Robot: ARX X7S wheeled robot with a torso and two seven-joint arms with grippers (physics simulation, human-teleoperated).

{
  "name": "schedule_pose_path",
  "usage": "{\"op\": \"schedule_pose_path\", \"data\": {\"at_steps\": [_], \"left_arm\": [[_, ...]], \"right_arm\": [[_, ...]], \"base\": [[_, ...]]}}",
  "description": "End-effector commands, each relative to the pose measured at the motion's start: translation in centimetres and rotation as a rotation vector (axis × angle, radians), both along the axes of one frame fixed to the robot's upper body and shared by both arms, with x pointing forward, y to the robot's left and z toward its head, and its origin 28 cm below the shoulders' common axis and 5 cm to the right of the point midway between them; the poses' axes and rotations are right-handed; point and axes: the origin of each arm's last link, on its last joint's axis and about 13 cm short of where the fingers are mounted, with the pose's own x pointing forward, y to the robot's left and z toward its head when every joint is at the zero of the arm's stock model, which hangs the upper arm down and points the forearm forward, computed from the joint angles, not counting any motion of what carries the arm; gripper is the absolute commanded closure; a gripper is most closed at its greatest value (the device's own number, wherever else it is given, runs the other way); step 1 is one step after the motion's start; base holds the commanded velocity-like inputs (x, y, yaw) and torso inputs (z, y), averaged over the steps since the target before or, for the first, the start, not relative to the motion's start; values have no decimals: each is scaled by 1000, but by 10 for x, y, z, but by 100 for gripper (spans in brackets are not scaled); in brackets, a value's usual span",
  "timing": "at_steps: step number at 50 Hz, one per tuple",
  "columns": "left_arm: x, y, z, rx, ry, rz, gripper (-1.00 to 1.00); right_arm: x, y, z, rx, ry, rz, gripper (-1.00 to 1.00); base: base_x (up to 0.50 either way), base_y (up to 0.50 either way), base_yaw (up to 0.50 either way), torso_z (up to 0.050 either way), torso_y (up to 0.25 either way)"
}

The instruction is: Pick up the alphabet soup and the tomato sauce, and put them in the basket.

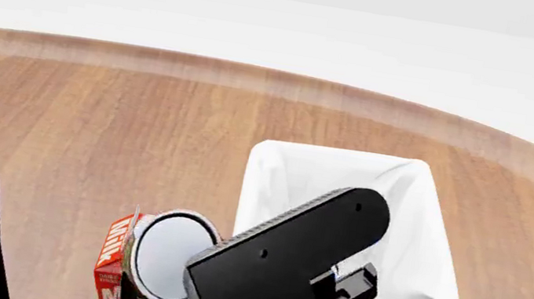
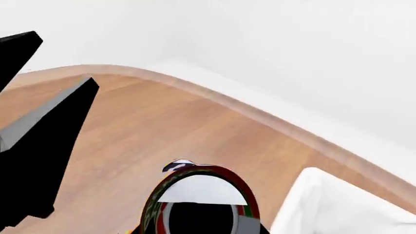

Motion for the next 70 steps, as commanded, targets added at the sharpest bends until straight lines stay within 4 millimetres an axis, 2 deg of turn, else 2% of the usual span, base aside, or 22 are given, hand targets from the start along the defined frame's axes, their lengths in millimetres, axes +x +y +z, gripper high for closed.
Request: {"op": "schedule_pose_path", "data": {"at_steps": [1, 8, 16, 19, 27, 40, 41, 45, 55, 67, 70], "left_arm": [[0, 0, 0, 3, 1, -2, -100], [0, 0, 1, 3, -1, 0, -100], [0, 0, 1, 4, -3, 1, -100], [0, 0, 1, 3, -2, -1, -100], [0, -1, 0, 2, 2, -3, -100], [2, -1, -1, 1, 4, -5, -100], [1, -1, -1, 1, 3, -5, -100], [1, 0, -1, 1, 3, -4, -100], [2, 0, 0, 4, 3, -4, -100], [2, 0, 0, 5, 3, -5, -100], [2, 0, 1, 7, 1, -4, -100]], "right_arm": [[24, -8, 26, 86, -78, -130, 100], [57, -17, 29, 132, -69, -255, 100], [90, -26, 22, 145, -49, -355, 100], [106, -30, 15, 117, -57, -414, 100], [131, -37, -5, 137, 9, -470, 100], [158, -33, -34, 98, 79, -516, 100], [160, -32, -44, 97, 83, -519, 100], [173, -32, -41, 92, 102, -547, 100], [199, -37, -62, 67, 159, -628, 100], [217, -39, -81, 24, 196, -693, 100], [217, -36, -80, 21, 201, -687, 100]], "base": [[0, 0, 0, 0, 0], [0, 0, 0, 0, 0], [0, 0, 0, 0, 0], [0, 0, 0, 0, 0], [0, 0, 0, 0, 0], [0, 0, 0, 0, 0], [0, 0, 0, 0, 0], [0, 0, 0, 0, 0], [0, 0, 0, 0, 0], [0, 0, 0, 0, 0], [0, 0, 0, 0, 0]]}}
